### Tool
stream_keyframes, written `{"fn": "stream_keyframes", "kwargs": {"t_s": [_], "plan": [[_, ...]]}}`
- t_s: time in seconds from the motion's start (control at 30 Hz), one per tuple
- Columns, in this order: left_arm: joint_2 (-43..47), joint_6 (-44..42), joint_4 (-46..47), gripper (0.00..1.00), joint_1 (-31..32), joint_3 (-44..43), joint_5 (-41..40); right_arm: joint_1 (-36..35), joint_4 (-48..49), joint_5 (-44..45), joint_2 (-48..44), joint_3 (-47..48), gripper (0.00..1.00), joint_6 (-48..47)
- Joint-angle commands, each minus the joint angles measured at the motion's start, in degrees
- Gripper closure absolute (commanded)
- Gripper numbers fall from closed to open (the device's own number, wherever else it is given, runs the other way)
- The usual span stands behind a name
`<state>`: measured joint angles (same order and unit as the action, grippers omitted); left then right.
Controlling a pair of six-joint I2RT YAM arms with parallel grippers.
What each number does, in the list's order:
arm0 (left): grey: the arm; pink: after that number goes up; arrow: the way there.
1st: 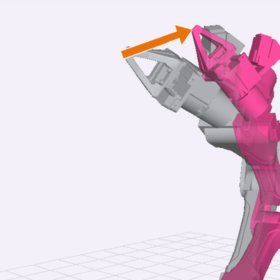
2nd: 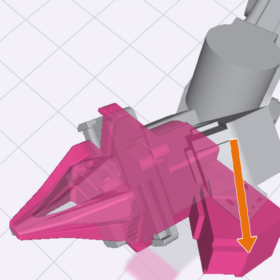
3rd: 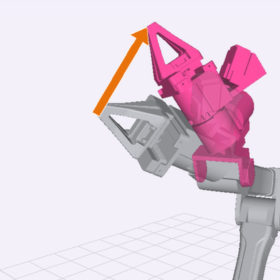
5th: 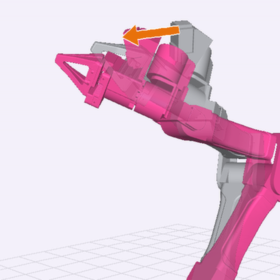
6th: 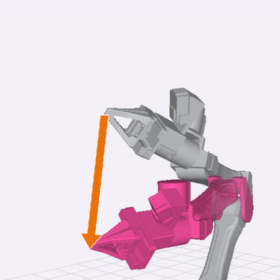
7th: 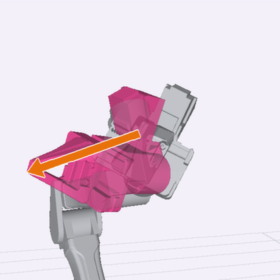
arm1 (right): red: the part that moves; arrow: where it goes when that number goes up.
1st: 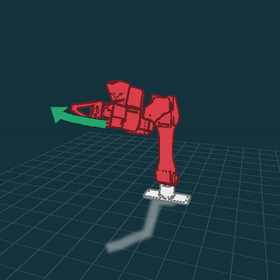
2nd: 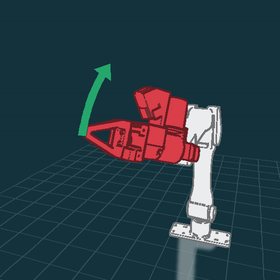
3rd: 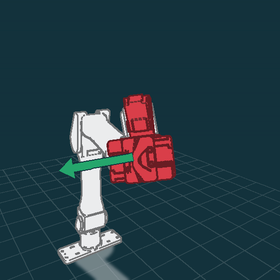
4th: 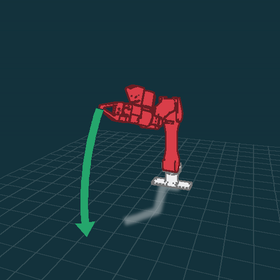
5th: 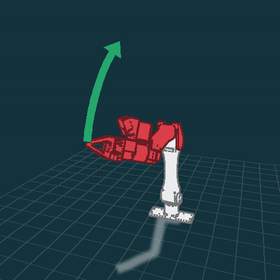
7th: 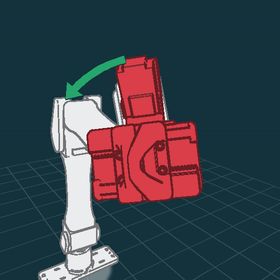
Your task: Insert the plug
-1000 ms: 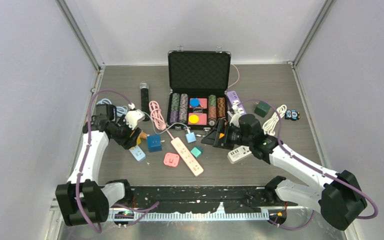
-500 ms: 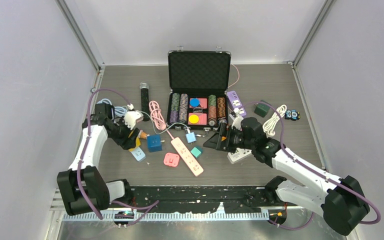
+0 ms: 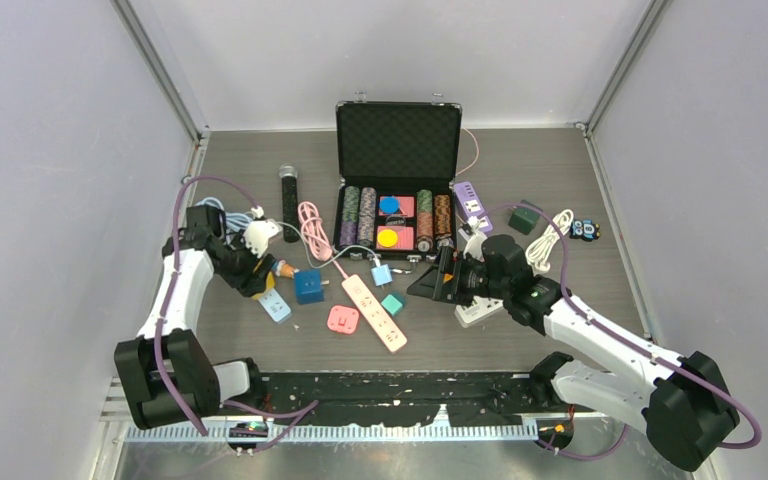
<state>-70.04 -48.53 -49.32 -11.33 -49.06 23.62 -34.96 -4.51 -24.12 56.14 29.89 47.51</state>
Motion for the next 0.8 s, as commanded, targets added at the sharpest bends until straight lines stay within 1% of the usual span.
{"fn": "stream_keyframes", "kwargs": {"t_s": [0.0, 0.13, 0.33, 0.43, 0.77], "plan": [[-1.34, -0.57, 3.11, 1.00, -0.40, -1.50, 0.38, 0.34, 1.02, -0.07, 0.11, 0.26, 0.13, -0.70], [-1.86, -0.10, 4.67, 1.00, -0.44, -1.26, 0.92, 0.65, 1.00, -0.11, 0.52, 0.22, 0.13, -0.79], [-2.46, -1.40, 4.33, 1.00, -0.42, -1.48, -0.05, 0.90, 1.12, -0.79, 2.28, 1.26, 0.13, -1.01], [-3.28, -1.30, 4.09, 1.00, -0.44, -1.46, 0.77, 0.90, 1.48, -1.18, 2.95, 1.31, 0.13, -0.93], [-3.78, -2.31, 2.71, 1.00, -0.47, -0.92, -0.05, 1.05, 1.54, -1.56, 2.30, 0.80, 0.13, -1.09]]}}
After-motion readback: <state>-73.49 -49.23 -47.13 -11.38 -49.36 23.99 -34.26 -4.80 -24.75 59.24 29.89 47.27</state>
